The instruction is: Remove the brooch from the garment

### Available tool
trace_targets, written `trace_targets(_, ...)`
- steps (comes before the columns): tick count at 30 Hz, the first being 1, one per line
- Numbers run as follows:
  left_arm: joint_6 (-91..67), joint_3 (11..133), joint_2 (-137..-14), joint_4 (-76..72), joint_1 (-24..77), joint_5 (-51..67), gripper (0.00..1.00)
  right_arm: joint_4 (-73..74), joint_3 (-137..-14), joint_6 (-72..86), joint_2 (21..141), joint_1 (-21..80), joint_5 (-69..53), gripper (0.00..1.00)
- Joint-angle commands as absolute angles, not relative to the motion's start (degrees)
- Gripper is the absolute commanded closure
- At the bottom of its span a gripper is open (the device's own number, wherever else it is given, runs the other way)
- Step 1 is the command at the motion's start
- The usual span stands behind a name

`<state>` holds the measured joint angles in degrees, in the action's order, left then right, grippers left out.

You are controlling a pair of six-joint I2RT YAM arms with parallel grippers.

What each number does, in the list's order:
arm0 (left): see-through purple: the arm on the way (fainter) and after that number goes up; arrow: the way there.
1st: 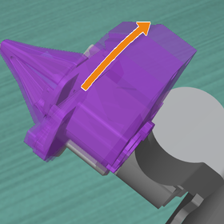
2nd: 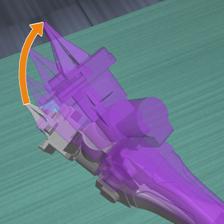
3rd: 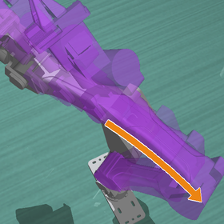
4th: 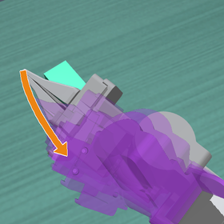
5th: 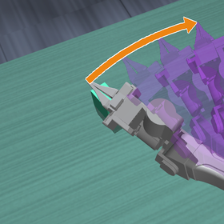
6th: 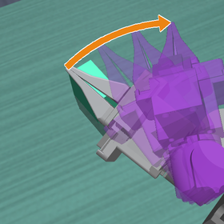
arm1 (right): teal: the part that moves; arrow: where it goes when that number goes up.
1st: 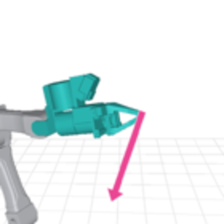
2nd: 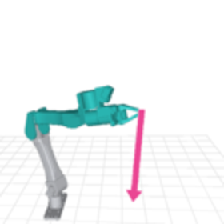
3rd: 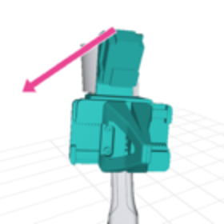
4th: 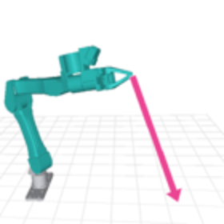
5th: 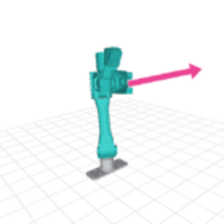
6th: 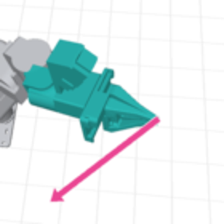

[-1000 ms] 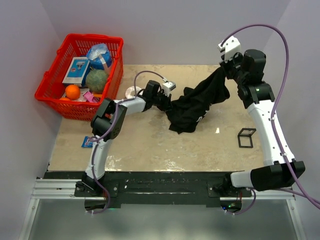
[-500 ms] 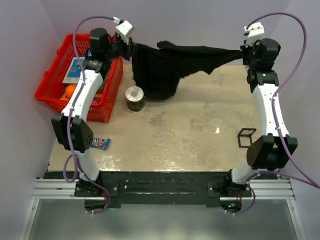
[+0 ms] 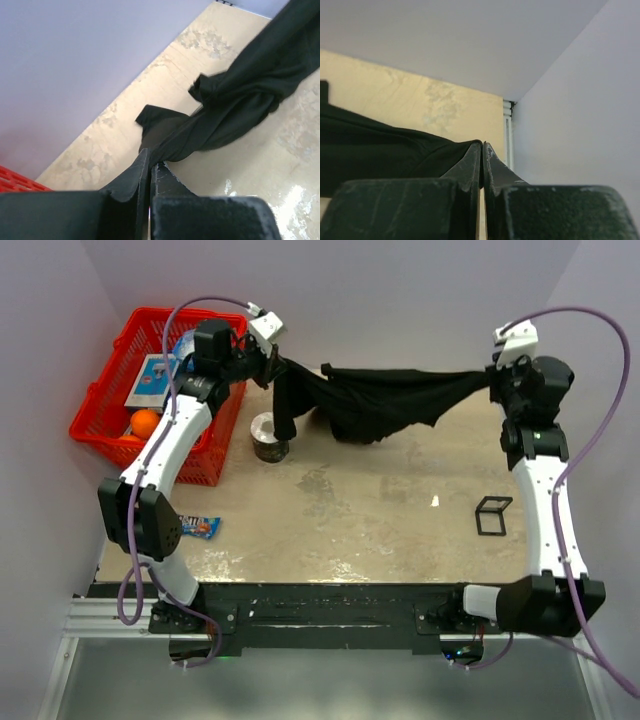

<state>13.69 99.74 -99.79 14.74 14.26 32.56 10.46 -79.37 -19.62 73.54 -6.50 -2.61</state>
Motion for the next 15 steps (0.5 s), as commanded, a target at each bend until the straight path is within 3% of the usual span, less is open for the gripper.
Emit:
trace_targets(1,14.60,100.63,-100.54,12.13,16.78,32.52,1.00,23.43,-66.65,-34.23,65.23,-6.94,-15.58,1.00)
trace_targets(4,15.28,101.33,-105.28,15.01,17.66,34.53,1.00,37.89,-61.71,-48.10,62.84,-7.03,-20.73,0.66)
trace_targets(6,15.65,101.08,-107.84,20.55,18.02,35.77,1.00,47.93,-65.62,-51.40,65.29,-6.94,-24.95,0.46)
trace_targets(11,18.19,90.72,-105.31,26.37,18.11,37.88,1.00,52.48,-75.66,-46.16,72.85,-6.77,-35.66,0.40)
trace_targets(15,18.02,83.15,-101.61,23.56,18.37,37.44,1.00,40.47,-77.08,-32.82,81.36,-1.25,-38.94,0.39)
